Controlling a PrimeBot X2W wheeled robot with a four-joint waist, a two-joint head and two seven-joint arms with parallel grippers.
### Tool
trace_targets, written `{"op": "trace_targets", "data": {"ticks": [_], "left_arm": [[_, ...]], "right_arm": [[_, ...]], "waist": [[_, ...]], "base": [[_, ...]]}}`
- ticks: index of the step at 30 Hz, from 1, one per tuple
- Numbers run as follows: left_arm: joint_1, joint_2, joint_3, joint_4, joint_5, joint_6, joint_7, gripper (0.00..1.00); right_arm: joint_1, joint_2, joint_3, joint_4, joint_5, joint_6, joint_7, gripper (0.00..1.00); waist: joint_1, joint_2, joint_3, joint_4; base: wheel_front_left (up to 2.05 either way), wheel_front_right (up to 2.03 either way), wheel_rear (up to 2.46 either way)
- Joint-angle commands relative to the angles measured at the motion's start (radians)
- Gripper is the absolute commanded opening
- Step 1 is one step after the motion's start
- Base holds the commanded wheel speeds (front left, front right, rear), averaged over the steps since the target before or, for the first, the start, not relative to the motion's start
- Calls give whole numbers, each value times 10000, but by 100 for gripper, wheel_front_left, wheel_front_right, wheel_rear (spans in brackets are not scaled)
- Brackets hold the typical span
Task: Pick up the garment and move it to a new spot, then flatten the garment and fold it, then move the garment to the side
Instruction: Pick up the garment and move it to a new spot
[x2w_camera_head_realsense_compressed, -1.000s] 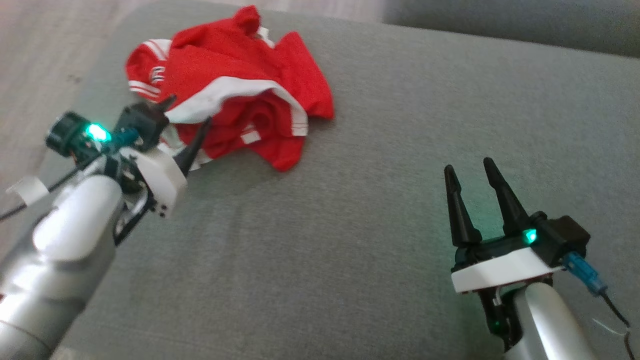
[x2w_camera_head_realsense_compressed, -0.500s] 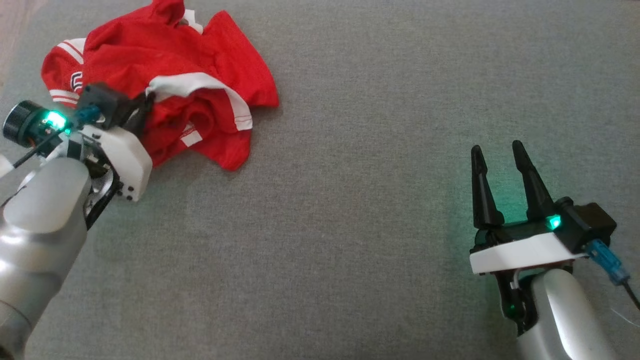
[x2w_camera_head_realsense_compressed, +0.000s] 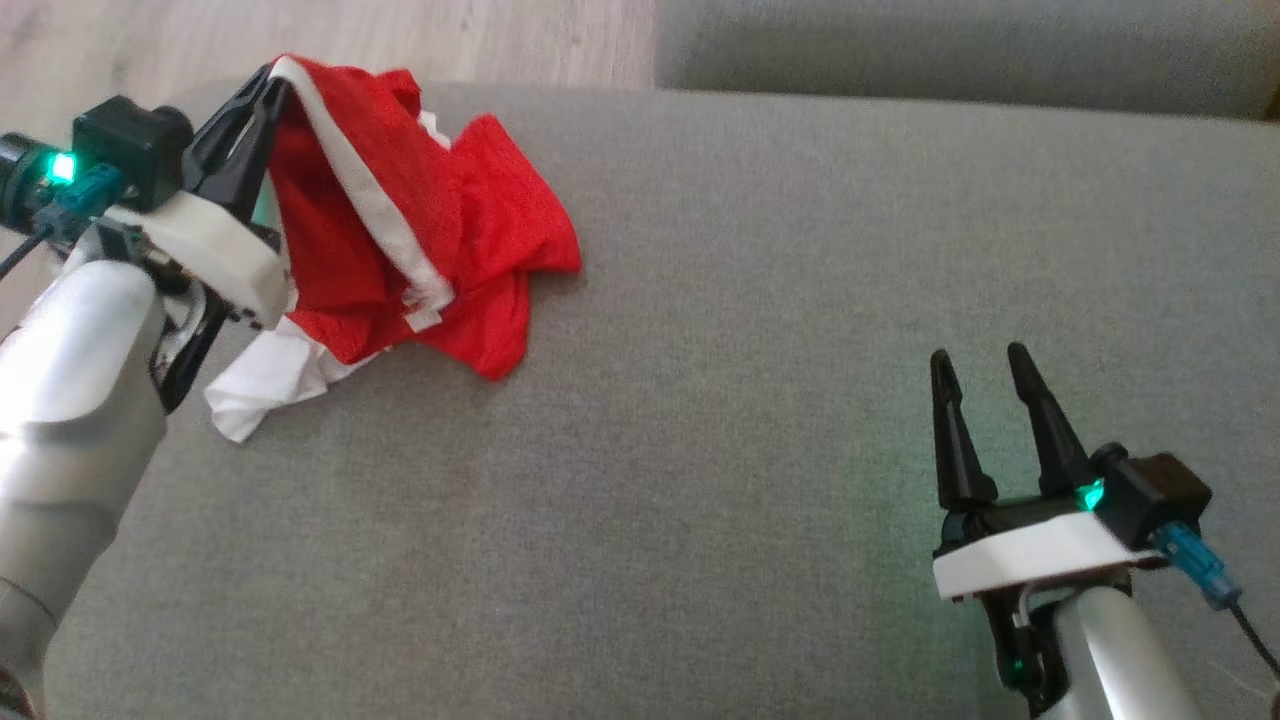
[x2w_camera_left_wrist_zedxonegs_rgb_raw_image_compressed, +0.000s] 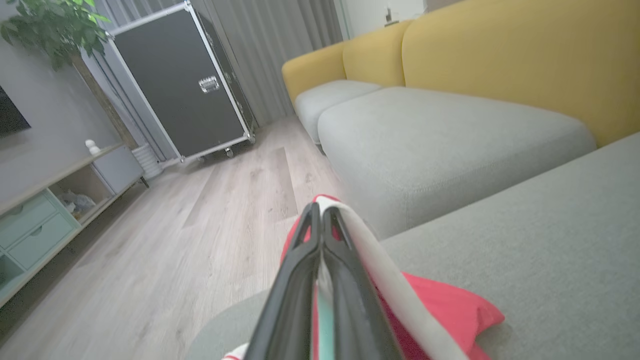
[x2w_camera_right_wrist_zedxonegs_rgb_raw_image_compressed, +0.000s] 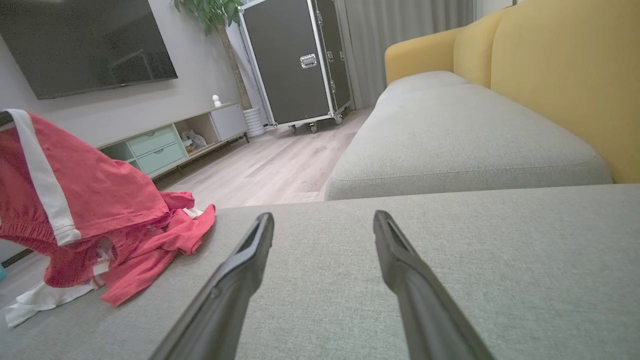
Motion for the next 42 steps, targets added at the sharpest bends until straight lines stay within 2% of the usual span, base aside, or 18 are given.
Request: {"op": "trace_targets", "data": {"ticks": [1,12,17,22,28,33,37,39,40,41,42], "left_arm": [[-626,404,439,-350,-3,136,-124,0],[-347,-80,120,-2488,139,824,239,0],[-325,-515,-184,-3390,262,1071,598,0],[-339,-981,-460,-3860,378,1243,803,0],[-289,-1737,-685,-3851,408,1380,655,0],[-432,-2458,-954,-3228,595,1351,369,0],[-632,-3123,-1123,-2512,770,1182,-3,0],[-664,-3467,-1230,-2187,783,911,-140,0],[-680,-3585,-1324,-2044,819,750,-191,41],[-688,-3683,-1359,-1878,837,679,-235,100],[-676,-3774,-1376,-1725,839,634,-272,100]], "right_arm": [[-85,-24,285,-270,88,42,-109,100],[8,-24,300,-320,215,42,-109,100],[-205,-24,279,-379,284,42,-109,100],[-534,-24,349,-543,649,42,-109,100],[-934,-24,266,-813,825,42,-109,100],[-1178,-24,67,-936,914,42,-109,100],[-1243,-24,-66,-1019,996,42,-109,100],[-1223,-24,-113,-1043,1010,42,-109,100],[-1210,-24,-128,-1047,1012,42,-109,100],[-1195,-24,-147,-1047,1009,42,-109,100],[-1173,-24,-176,-1044,1002,42,-109,100]], "waist": [[1,0,-450,52],[1,0,-734,-441],[1,0,-535,-1111],[1,0,-149,-2128],[1,0,408,-3423],[1,0,844,-4346],[1,0,1074,-4749],[1,0,1119,-4811],[1,0,1131,-4817],[1,0,1132,-4805],[1,0,1114,-4767]], "base": [[0,0,0],[0,0,0],[0,0,0],[0,0,0],[0,0,0],[0,0,0],[0,0,0],[0,0,0],[0,0,0],[0,0,0],[0,0,0]]}}
